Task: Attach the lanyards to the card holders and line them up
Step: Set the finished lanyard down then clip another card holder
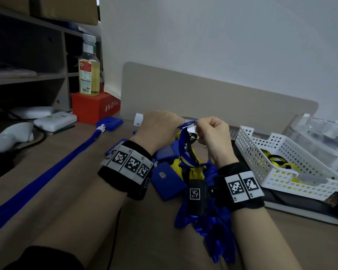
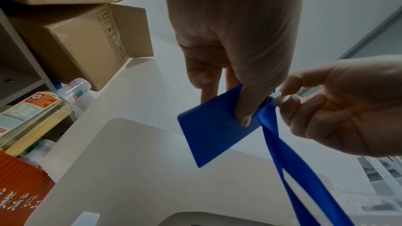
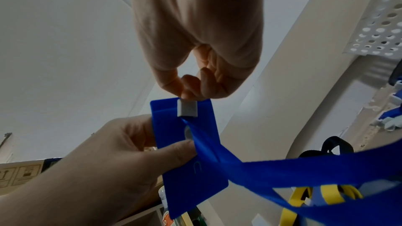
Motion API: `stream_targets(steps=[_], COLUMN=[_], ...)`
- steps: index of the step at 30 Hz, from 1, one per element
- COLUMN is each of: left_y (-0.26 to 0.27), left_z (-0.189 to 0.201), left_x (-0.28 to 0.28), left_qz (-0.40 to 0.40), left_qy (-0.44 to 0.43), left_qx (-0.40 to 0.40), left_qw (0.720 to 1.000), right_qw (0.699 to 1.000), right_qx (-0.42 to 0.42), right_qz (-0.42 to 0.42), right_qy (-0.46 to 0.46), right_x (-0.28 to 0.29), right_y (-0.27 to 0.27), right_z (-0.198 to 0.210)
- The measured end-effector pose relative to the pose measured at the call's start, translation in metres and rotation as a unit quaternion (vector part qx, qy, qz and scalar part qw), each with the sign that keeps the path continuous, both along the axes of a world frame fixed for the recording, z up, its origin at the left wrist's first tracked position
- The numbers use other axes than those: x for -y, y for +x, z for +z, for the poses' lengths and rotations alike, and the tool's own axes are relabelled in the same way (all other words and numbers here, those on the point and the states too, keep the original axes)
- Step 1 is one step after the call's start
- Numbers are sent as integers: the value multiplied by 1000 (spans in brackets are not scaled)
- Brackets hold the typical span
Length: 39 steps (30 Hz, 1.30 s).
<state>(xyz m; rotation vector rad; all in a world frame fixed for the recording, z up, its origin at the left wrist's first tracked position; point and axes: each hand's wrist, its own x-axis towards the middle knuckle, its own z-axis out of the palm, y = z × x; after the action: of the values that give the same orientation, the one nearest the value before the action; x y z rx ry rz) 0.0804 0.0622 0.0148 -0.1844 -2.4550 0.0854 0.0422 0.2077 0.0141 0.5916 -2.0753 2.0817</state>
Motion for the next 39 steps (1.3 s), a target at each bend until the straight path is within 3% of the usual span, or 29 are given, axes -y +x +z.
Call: stream_targets(steps=[13,29,39], left_y=[0,5,11], left_z=[0,0,5], left_x=[0,-3,-2], left_qz=[10,52,76], left_qy=[23,-43,-25], left_qx=[-16,16,-1], left_qw=[1000,998,997], right_qw=[995,999,999], right_qx=[15,-1,-20], right_qz=[19,8,16], right_qy=[-97,-44,-47], right_x=[2,0,-1], right_y=[-1,-4,-4], right_z=[-1,-6,-5])
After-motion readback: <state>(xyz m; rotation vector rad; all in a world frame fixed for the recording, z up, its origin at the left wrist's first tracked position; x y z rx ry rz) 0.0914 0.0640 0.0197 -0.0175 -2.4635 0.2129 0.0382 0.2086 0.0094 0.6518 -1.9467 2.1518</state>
